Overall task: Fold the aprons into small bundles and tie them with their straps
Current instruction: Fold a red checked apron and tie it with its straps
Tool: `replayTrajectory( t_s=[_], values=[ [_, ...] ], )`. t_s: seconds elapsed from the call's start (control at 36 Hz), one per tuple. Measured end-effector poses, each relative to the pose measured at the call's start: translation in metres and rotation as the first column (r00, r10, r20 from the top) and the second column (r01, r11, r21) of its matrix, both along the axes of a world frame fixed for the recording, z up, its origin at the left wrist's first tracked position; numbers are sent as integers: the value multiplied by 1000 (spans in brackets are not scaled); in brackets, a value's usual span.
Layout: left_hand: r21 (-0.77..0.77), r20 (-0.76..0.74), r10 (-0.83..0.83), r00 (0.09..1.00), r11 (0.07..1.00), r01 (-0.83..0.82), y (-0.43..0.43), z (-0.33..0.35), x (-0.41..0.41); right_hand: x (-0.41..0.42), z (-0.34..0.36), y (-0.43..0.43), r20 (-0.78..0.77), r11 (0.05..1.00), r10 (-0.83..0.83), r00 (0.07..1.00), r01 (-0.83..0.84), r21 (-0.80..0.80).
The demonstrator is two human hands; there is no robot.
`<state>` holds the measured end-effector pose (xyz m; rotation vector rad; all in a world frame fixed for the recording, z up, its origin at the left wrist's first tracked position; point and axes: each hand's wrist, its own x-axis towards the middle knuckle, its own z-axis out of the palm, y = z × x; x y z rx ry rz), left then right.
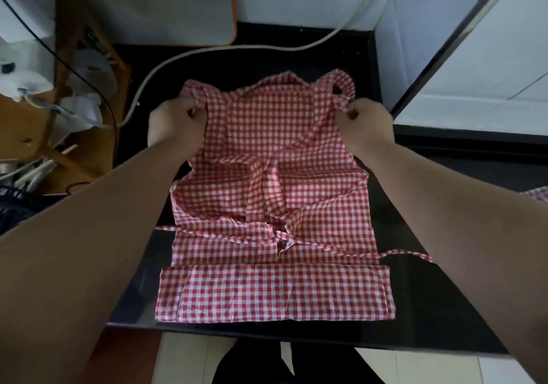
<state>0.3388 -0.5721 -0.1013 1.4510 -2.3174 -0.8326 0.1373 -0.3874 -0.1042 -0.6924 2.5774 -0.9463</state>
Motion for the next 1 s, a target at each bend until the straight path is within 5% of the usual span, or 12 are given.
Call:
replayTrajectory(
  t_s=[0.14, 0.25, 0.47, 0.72, 0.83, 1.0],
  values=[
    [1, -185, -19, 983, 1000, 20, -12, 15, -20, -6, 21, -12, 55, 984, -45, 997, 54, -168],
    [164, -32, -69, 997, 984, 74, -8, -2, -12, 2, 23, -6, 119, 990, 5, 993, 12, -141],
    [218, 107, -239, 965, 953, 211, 55, -32, 25, 43, -19, 21, 132, 994, 72, 989, -82, 70],
    [291, 114, -505, 855, 840, 457, 80, -53, 8, 65, -37, 7, 224, 959, 261, 939, -278, 50],
    [339, 207, -446, 871, 868, 364, 64, -54, -11, 58, -38, -8, 298, 955, 269, 916, -295, 45],
    [399, 65, -251, 966, 894, 205, 44, -49, -30, 42, -40, -27, 434, 996, 79, 897, -57, -62]
  ],
)
